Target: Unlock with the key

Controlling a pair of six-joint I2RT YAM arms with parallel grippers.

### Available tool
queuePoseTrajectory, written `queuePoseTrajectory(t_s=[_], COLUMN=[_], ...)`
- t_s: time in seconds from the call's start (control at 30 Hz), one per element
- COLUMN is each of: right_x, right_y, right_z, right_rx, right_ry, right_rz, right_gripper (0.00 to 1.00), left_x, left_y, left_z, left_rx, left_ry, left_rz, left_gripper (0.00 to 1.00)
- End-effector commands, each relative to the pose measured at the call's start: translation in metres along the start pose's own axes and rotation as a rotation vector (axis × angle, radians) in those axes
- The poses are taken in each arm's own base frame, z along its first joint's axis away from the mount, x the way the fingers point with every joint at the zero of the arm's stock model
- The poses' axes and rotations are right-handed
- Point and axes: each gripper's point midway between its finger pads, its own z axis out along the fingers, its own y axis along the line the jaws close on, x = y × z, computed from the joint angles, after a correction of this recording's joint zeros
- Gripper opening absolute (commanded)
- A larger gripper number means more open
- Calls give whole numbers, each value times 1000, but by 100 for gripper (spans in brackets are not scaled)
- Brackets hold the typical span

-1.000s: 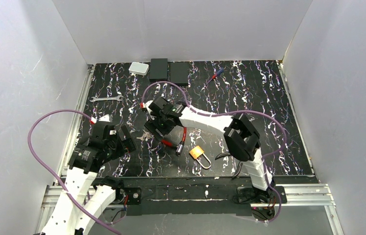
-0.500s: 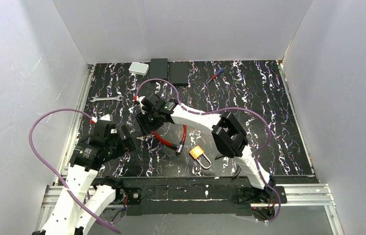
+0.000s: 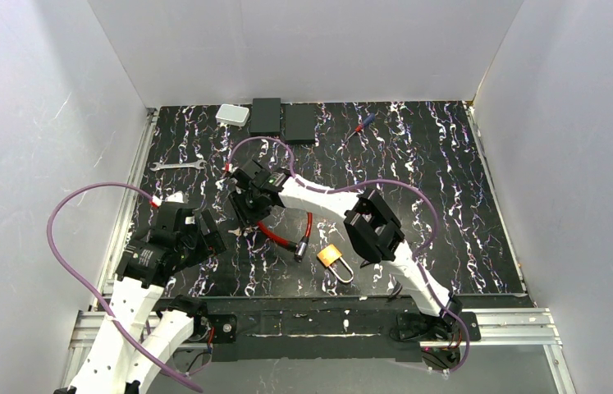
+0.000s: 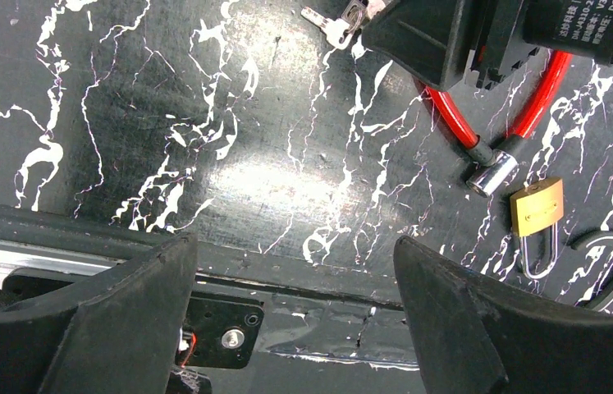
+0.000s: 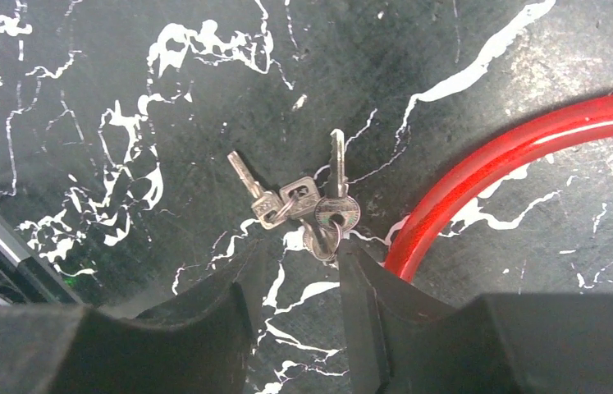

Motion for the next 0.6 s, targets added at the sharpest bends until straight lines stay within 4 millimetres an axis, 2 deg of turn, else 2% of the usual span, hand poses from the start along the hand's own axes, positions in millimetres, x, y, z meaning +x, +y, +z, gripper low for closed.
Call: queuePoseTrajectory(t_s=[0.0,0.3,0.57], right_x=[-11,-12,0], right_y=[0,-3,-8], right_z=[-4,-3,12], right_rx=[28,32,24], right_ry=[-21,-20,19], right_rz=[-2,-1,32], right_gripper=[46,46,35], left_x=[1,1,1], left_y=[6,7,7], left_z=[2,3,4], left_rx=[-32,-34,-37], left_ry=[-7,-4,1], left_rz=[-4,-5,-5], left_gripper=[87,86,86])
